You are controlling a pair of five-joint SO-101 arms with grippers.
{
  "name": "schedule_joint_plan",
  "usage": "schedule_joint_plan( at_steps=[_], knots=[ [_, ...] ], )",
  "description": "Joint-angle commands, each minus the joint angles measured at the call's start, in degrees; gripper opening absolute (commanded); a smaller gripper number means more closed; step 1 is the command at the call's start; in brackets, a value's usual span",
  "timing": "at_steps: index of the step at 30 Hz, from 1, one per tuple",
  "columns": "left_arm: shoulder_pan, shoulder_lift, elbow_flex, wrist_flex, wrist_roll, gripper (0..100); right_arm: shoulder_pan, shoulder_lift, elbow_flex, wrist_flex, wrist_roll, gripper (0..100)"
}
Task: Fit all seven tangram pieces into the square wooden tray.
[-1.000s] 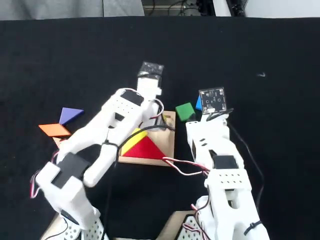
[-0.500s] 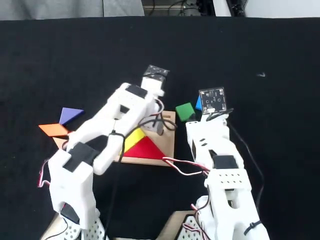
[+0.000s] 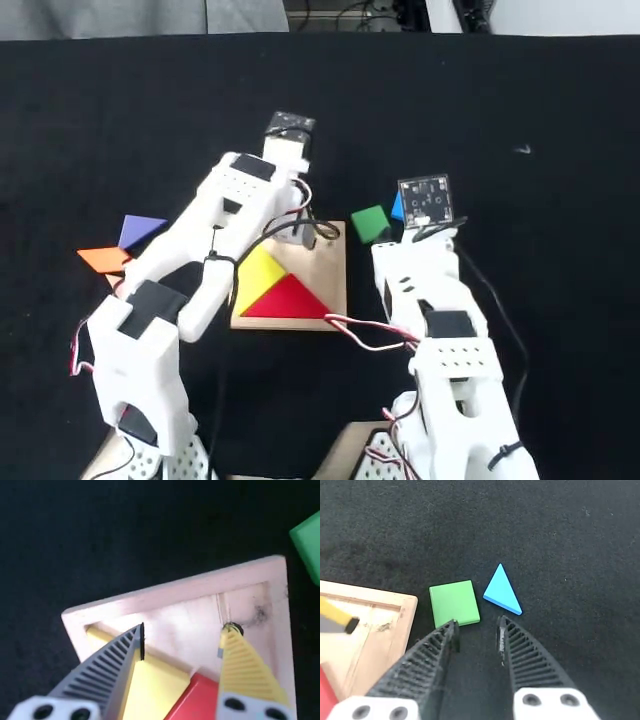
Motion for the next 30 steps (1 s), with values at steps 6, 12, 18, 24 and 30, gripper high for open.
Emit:
schedule_joint_plan(
  at_steps=[6,12,18,24,30],
  knots=[
    [-1.63,6.24,-7.34,-1.41,-0.79,25,-0.44,0.22,-0.31,-1.41,0.62,13.4],
    [-5.49,11.34,-15.43,5.36,-0.88,25,-0.44,0.22,-0.31,-1.41,0.62,13.4],
    [-7.78,12.57,-17.89,6.42,-3.43,25,-0.44,0.22,-0.31,-1.41,0.62,13.4],
    [-8.48,12.57,-17.89,6.42,-4.57,25,-0.53,0.31,-0.31,-1.41,0.62,13.4],
    [-12.44,12.57,-18.15,6.42,-3.43,25,-0.53,0.31,-0.31,-1.41,0.62,13.4]
  ],
)
